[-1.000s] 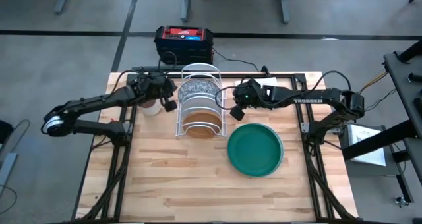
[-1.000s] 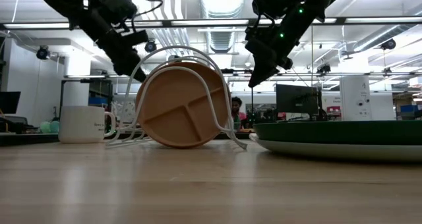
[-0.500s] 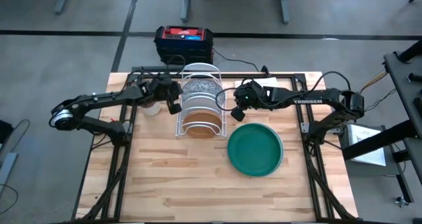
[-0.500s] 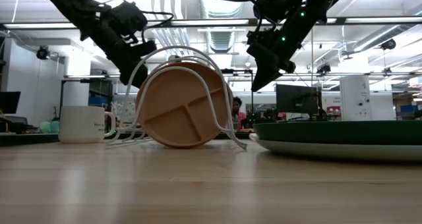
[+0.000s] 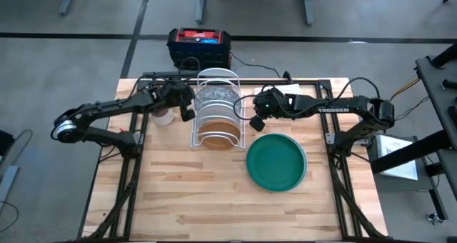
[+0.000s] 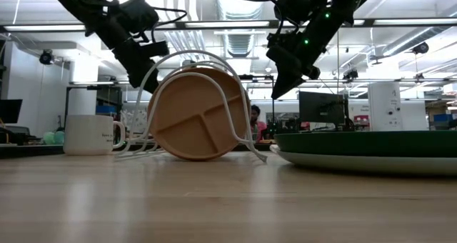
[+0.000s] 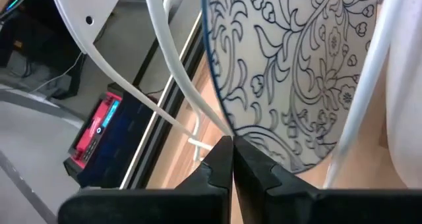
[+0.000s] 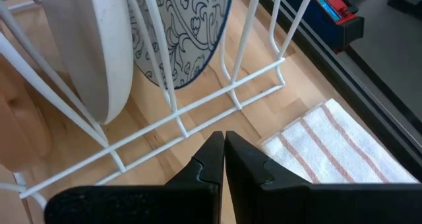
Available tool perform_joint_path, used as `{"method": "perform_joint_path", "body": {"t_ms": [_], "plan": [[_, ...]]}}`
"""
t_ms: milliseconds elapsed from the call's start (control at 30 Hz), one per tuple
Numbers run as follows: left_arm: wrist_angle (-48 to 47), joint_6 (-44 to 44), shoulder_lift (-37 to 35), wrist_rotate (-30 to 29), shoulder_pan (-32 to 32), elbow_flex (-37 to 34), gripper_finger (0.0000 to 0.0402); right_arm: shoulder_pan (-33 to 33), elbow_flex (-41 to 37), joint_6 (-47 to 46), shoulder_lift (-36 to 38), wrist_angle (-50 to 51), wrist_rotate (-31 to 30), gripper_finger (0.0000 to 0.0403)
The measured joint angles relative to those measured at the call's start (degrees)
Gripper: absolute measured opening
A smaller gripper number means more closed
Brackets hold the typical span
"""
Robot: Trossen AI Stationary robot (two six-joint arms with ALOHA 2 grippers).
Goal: Sort dishes
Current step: Put the blue patterned plate in the dish rack, then put the green plate in the dish rack
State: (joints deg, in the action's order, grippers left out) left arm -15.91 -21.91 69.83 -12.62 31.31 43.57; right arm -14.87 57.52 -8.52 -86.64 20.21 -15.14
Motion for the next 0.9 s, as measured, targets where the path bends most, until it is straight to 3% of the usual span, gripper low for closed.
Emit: {"method": "perform_joint_path", "body": {"t_ms": [367,633,900], "plan": [[-3.39,1.84,-0.59,0.01,-0.02,0.02,0.0,0.0,0.0,-0.89,-0.02,2.1,0.0,0.0007],[-8.54,5.94,-3.69,0.03,-0.59,0.02,0.0,0.02,0.0,-4.48,3.23,14.56,0.42,0.0007],[-9.91,10.68,-10.41,0.07,-4.42,0.02,0.0,0.88,-0.16,-4.5,7.14,24.59,11.1,0.0007]]}}
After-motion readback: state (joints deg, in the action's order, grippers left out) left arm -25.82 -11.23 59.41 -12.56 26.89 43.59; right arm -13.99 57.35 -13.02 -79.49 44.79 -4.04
